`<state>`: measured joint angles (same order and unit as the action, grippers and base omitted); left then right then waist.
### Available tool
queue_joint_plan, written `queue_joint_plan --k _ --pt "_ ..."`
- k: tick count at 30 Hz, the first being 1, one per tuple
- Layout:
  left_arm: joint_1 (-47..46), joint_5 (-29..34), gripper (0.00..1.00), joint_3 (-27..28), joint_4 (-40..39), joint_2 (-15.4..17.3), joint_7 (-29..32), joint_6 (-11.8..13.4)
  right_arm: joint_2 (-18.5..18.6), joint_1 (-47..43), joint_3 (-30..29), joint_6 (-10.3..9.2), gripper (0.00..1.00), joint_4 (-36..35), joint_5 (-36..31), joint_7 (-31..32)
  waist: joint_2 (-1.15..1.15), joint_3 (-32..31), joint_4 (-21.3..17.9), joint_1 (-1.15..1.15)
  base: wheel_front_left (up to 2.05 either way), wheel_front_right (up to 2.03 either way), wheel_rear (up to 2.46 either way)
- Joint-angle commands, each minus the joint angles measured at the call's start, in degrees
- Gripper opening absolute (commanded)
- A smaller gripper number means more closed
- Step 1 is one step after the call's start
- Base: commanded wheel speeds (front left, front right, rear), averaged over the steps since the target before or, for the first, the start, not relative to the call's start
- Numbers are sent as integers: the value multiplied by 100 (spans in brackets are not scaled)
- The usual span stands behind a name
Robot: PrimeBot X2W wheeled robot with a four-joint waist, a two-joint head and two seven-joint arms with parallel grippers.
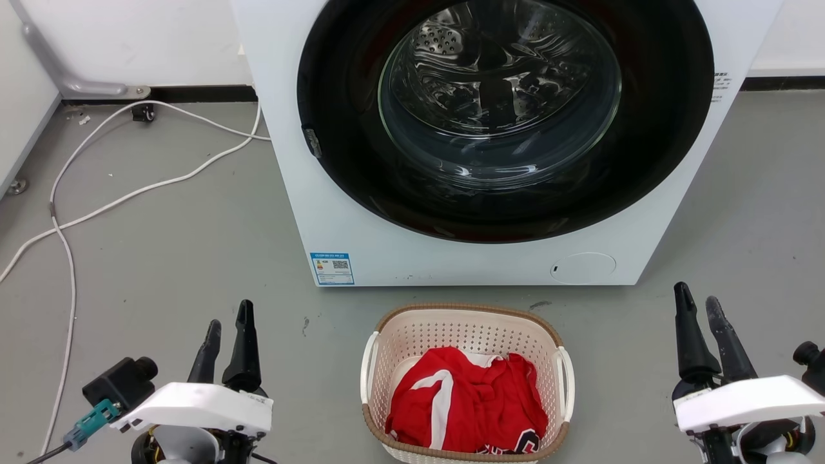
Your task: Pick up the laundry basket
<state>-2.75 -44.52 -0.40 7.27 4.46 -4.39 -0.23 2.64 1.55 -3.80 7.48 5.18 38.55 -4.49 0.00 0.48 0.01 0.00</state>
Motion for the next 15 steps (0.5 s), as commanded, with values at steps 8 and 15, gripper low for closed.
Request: queue_joint_plan --k 8,15 --pt "5 654 100 -159 -80 99 -183 91 22 -59 8 2 100 -136 -700 -175 0 3 5 0 0 0 0" --pt "49 1126 100 -241 -76 129 -303 138 24 -115 3 2 100 -182 -1176 -288 0 -1 5 0 0 0 0"
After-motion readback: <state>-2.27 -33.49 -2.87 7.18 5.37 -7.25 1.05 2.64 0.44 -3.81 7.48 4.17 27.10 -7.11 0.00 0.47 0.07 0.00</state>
